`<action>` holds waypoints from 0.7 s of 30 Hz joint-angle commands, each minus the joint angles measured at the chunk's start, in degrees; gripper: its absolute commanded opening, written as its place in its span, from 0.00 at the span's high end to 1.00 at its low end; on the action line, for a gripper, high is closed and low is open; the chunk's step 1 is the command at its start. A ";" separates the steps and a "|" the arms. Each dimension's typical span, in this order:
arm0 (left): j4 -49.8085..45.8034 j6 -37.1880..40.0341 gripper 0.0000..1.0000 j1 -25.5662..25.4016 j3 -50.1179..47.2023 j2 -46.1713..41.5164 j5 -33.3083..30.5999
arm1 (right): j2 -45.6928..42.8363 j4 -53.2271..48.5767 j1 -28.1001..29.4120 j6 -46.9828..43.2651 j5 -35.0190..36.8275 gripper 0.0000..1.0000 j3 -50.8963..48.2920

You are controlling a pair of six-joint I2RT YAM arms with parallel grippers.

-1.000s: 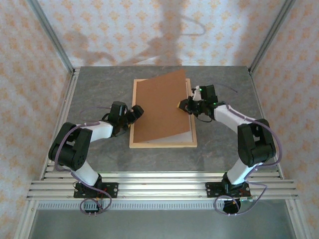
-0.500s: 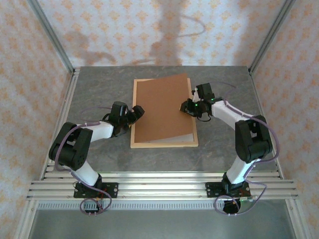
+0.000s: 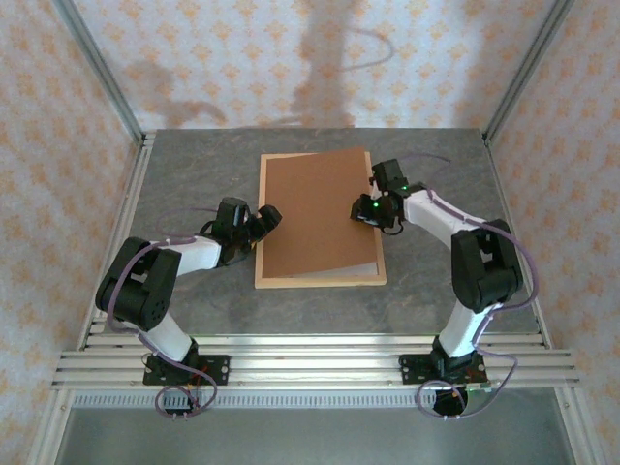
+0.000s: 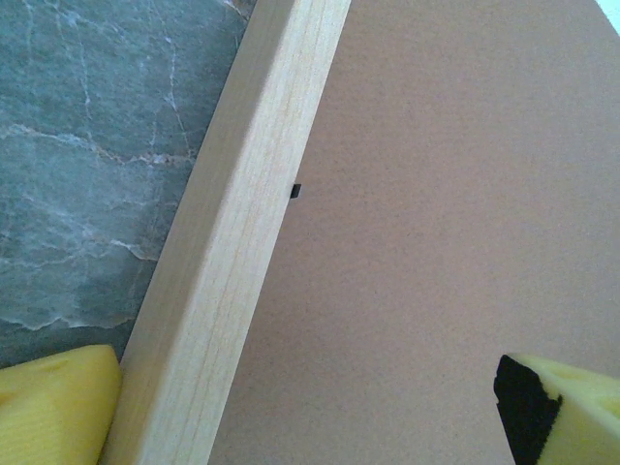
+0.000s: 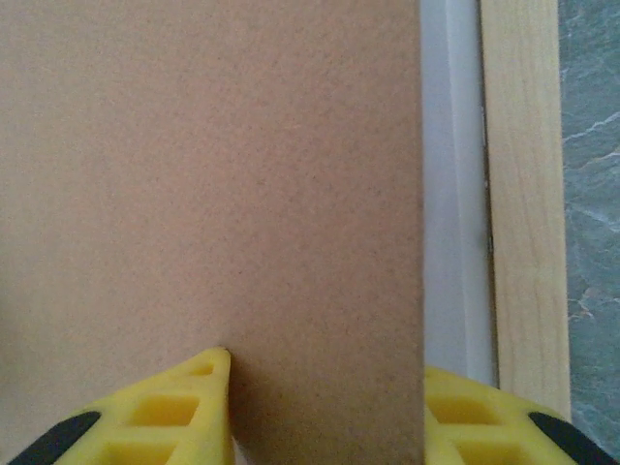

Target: Put the photo into the frame

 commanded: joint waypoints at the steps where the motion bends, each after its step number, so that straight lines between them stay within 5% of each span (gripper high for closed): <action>1: 0.57 -1.84 0.02 -2.77 0.56 2.21 7.08 | 3.22 -8.40 2.52 -1.76 9.70 0.64 0.44; 21: 0.83 -2.02 0.02 -3.59 1.87 3.82 7.53 | 7.45 -13.07 6.84 -3.51 19.49 0.52 5.86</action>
